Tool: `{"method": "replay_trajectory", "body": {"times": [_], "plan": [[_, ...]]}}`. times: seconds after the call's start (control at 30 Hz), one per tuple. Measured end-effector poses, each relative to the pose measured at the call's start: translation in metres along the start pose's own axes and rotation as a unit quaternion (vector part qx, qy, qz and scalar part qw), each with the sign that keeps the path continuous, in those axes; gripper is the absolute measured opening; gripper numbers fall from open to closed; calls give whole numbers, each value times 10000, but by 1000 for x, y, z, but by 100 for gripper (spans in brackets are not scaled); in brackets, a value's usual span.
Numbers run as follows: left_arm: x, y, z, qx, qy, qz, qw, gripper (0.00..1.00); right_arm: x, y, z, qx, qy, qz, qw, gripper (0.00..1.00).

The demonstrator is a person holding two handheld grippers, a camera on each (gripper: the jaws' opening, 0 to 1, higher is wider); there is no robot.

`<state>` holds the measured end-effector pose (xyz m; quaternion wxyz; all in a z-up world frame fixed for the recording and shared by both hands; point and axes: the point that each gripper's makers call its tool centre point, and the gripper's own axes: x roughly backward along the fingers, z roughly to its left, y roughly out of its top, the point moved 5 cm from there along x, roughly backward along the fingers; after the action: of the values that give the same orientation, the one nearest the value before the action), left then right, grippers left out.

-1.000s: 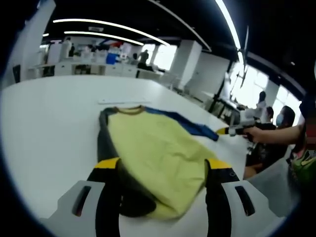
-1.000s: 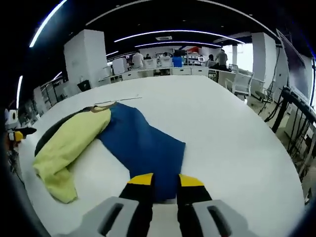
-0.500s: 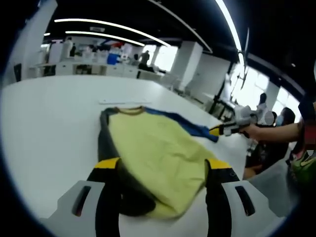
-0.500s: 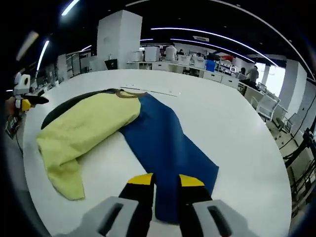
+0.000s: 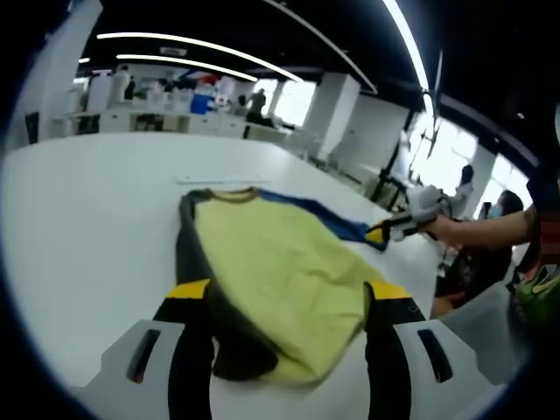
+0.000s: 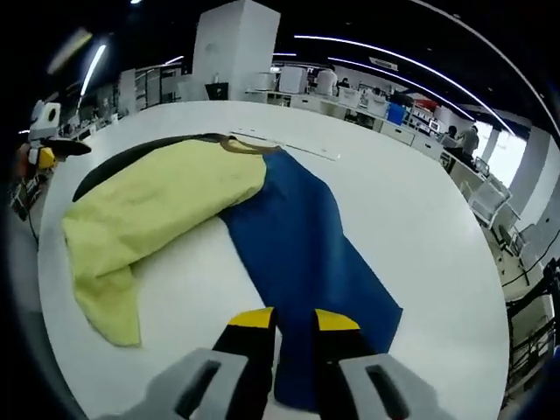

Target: Fold the garment on the visible template until the final outline fits inside the template.

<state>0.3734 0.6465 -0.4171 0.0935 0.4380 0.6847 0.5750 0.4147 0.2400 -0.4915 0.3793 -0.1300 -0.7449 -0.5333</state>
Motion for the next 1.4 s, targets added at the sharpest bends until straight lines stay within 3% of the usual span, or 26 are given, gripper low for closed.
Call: {"method": "replay_trajectory", "body": {"times": [0.47, 0.63, 1.03, 1.2, 1.4], "plan": [[-1, -4, -1, 70, 20, -10, 10000, 66, -7, -9, -5, -8, -66, 178, 9998, 8], [-1, -5, -1, 86, 18, -11, 10000, 66, -8, -9, -3, -139, -44, 156, 9998, 1], [-1, -7, -4, 114, 40, 2, 9999, 65, -8, -11, -10, -605, -60, 50, 9981, 0], [-2, -6, -5, 113, 23, 2, 9999, 65, 1, -2, -14, -731, -83, -124, 9972, 0], [-5, -4, -5, 73, -21, 8, 10000, 65, 22, 5, -40, -810, -298, -315, 9958, 0]]}}
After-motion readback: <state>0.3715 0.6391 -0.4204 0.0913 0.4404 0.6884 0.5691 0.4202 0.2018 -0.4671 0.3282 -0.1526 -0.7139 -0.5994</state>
